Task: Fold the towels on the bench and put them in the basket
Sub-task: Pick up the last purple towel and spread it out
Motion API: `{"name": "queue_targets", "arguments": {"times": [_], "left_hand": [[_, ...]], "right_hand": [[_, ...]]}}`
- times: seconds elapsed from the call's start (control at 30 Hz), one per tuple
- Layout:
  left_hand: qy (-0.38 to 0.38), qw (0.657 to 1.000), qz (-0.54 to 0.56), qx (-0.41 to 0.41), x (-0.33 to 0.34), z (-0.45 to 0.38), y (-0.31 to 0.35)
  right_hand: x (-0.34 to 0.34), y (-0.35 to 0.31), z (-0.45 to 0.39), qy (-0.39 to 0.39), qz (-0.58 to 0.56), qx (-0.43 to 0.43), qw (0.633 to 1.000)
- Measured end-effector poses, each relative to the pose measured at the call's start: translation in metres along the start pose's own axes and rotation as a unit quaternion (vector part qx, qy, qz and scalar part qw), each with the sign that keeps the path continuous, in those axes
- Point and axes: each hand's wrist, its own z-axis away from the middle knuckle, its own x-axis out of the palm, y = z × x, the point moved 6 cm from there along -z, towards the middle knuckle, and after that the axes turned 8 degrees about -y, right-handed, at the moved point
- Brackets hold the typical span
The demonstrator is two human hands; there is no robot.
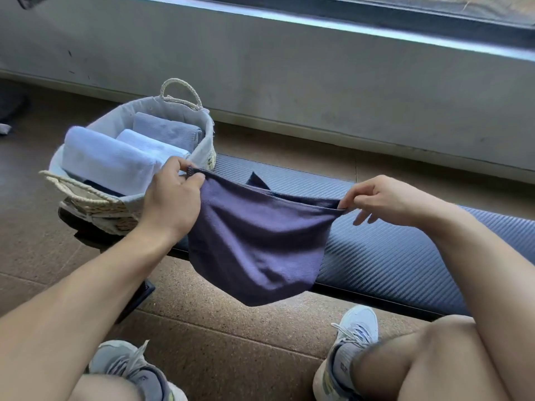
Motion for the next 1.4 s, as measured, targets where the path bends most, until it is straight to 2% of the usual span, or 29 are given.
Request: {"name": "queue_targets", "arguments": {"times": [0.07, 0.13, 0.2, 0.27, 0.37, 0.43, 0.6, 0.7, 0.83, 0.9, 0.97, 1.03, 1.1, 1.17, 1.23, 1.27, 1.33, 1.4], "left_hand": [[-0.041, 0.999, -0.036, -0.002, 0.006, -0.004, -0.008], [-0.084, 0.994, -0.073, -0.001, 0.012, -0.006, -0.017], [-0.133, 0.983, -0.122, 0.01, 0.019, -0.004, -0.023], [-0.2, 0.965, -0.171, 0.013, 0.03, 0.002, -0.027], [-0.272, 0.931, -0.245, -0.001, 0.042, 0.011, -0.037], [-0.268, 0.93, -0.25, -0.016, 0.04, 0.011, -0.041], [-0.168, 0.962, -0.211, -0.048, 0.021, -0.001, -0.034], [-0.181, 0.955, -0.23, -0.054, 0.02, -0.004, -0.035], [-0.189, 0.947, -0.254, -0.051, 0.019, -0.005, -0.036], [-0.216, 0.936, -0.276, -0.045, 0.022, -0.001, -0.036], [-0.276, 0.915, -0.291, -0.036, 0.029, 0.007, -0.04], [-0.366, 0.9, -0.233, -0.051, 0.039, 0.019, -0.047], [-0.455, 0.878, -0.124, -0.083, 0.049, 0.034, -0.051], [-0.545, 0.83, -0.036, -0.115, 0.057, 0.051, -0.048], [-0.632, 0.761, 0.008, -0.146, 0.061, 0.068, -0.045], [-0.673, 0.722, 0.012, -0.157, 0.06, 0.077, -0.042], [-0.728, 0.664, 0.024, -0.168, 0.057, 0.087, -0.034], [-0.733, 0.654, 0.059, -0.175, 0.052, 0.087, -0.021]], "right_hand": [[0.0, 0.001, 0.001, 0.008, 0.042, -0.004, 0.999], [-0.007, -0.001, 0.002, 0.066, 0.061, -0.011, 0.996], [-0.014, 0.002, 0.0, 0.116, 0.029, -0.016, 0.993], [-0.011, 0.007, -0.003, 0.102, -0.023, -0.029, 0.994], [0.0, 0.008, -0.005, 0.058, -0.011, -0.033, 0.998], [0.003, 0.009, -0.005, 0.04, 0.014, -0.021, 0.999], [0.006, 0.017, -0.007, 0.003, -0.028, -0.019, 0.999], [0.004, 0.021, -0.01, 0.004, -0.076, -0.025, 0.997], [0.006, 0.028, -0.015, -0.035, -0.016, -0.017, 0.999], [0.01, 0.03, -0.015, -0.052, -0.015, -0.016, 0.998], [0.015, 0.023, -0.011, -0.06, -0.12, -0.058, 0.989], [0.021, 0.006, -0.005, -0.072, -0.309, -0.112, 0.942], [0.028, -0.009, 0.0, -0.088, -0.421, -0.126, 0.894], [0.037, -0.021, 0.005, -0.131, -0.391, -0.101, 0.905], [0.055, -0.028, 0.014, -0.234, -0.282, -0.058, 0.929], [0.066, -0.03, 0.021, -0.304, -0.233, -0.035, 0.923], [0.082, -0.038, 0.039, -0.429, -0.183, -0.014, 0.885], [0.084, -0.047, 0.051, -0.483, -0.212, -0.027, 0.849]]}}
